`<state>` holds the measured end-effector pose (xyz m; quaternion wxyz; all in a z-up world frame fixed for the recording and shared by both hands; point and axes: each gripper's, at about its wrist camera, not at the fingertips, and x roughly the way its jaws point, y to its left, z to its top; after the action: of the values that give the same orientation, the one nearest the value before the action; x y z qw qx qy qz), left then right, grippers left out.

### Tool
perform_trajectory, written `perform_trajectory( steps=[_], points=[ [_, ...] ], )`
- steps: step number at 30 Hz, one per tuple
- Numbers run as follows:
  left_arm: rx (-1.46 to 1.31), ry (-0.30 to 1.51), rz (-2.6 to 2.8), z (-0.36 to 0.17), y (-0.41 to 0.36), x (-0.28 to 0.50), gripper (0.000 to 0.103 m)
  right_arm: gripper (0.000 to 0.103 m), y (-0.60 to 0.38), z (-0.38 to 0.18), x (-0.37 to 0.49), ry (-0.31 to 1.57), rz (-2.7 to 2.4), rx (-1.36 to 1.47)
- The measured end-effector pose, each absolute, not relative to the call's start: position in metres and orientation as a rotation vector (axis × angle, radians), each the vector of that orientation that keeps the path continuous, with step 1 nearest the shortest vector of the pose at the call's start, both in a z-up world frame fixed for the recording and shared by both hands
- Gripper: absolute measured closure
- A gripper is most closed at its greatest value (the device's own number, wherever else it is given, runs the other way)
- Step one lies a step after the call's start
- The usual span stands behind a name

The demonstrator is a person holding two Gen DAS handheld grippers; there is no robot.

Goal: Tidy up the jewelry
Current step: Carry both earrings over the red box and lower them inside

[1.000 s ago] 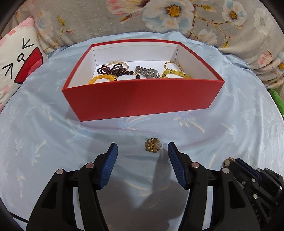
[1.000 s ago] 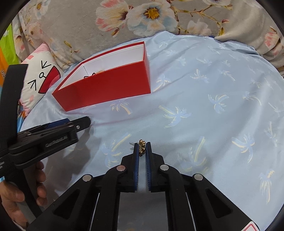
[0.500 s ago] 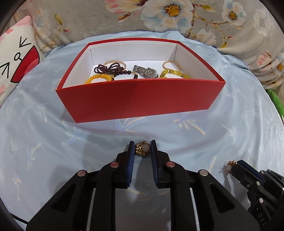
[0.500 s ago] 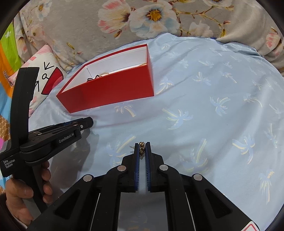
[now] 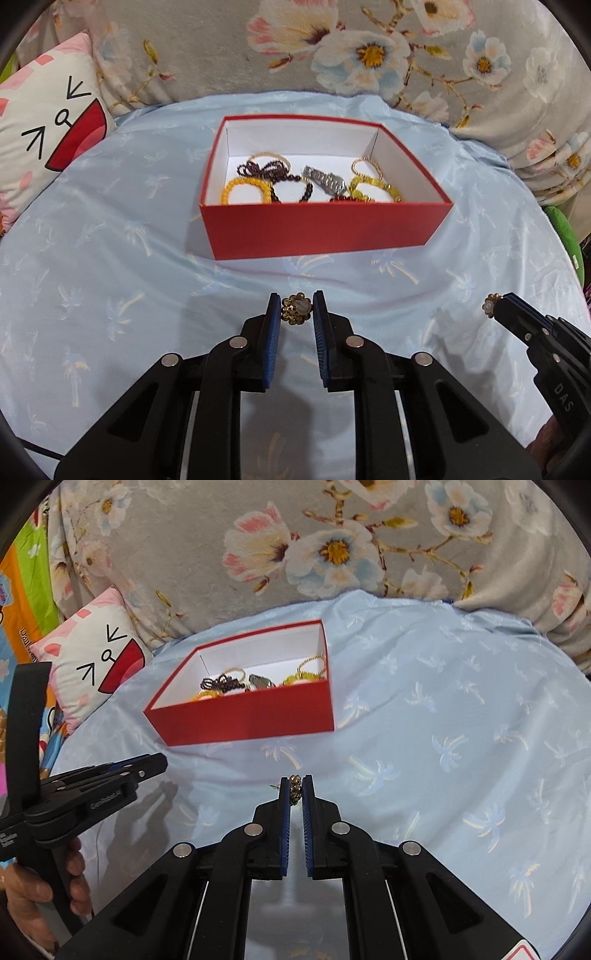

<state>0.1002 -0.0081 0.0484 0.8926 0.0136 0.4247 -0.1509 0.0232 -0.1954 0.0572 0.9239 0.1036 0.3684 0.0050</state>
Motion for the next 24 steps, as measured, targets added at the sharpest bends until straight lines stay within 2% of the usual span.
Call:
perform_trajectory(
  steps=[13,24],
  points=[
    [0.032,0.782,-0.289,0.109,0.005,0.111,0.086,0.097,-0.203,0.114,0.051,0.62,-0.057,0.117],
    [0.065,0.762,-0.24,0.113,-0.009,0.166,0.086,0.097,-0.198,0.114,0.119,0.626,-0.072,0.063]
  ],
)
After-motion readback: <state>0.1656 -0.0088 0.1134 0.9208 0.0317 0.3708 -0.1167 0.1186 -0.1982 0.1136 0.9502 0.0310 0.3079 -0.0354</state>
